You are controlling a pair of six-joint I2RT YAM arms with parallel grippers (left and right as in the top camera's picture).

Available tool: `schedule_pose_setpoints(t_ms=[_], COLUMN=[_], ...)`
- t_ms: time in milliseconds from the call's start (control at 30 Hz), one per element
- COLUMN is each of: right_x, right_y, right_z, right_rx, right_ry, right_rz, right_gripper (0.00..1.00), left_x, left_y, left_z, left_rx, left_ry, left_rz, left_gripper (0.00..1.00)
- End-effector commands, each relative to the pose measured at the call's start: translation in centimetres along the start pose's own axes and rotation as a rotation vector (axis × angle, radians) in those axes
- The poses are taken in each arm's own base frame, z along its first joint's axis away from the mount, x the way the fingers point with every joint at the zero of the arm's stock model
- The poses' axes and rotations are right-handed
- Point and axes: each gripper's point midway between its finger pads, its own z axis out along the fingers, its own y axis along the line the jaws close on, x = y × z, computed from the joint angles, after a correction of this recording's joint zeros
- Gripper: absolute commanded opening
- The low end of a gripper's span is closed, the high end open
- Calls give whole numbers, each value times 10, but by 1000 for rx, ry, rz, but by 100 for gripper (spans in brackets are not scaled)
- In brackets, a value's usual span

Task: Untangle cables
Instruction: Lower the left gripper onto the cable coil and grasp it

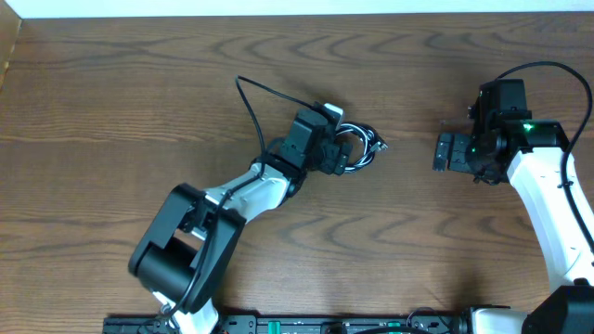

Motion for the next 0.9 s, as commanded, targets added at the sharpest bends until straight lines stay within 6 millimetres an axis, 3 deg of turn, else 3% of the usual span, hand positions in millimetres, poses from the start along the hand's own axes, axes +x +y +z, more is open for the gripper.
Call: schedule_pose_setpoints(t_ms=[0,433,867], right_x=[3,4,4], right_y=[2,1,1], right_z=[3,3,3], right_rx=[-9,-8,-8], right_ry=[16,19,19], right_rz=[18,18,18], right_gripper=[99,99,99], left_x=[-4,-1,14], left_y=[6,15,17], left_z=[6,7,13], left_rx=[-38,-91,-96], left_ry=[-9,1,47], left_rz=[18,17,16], left_gripper=[86,59,57])
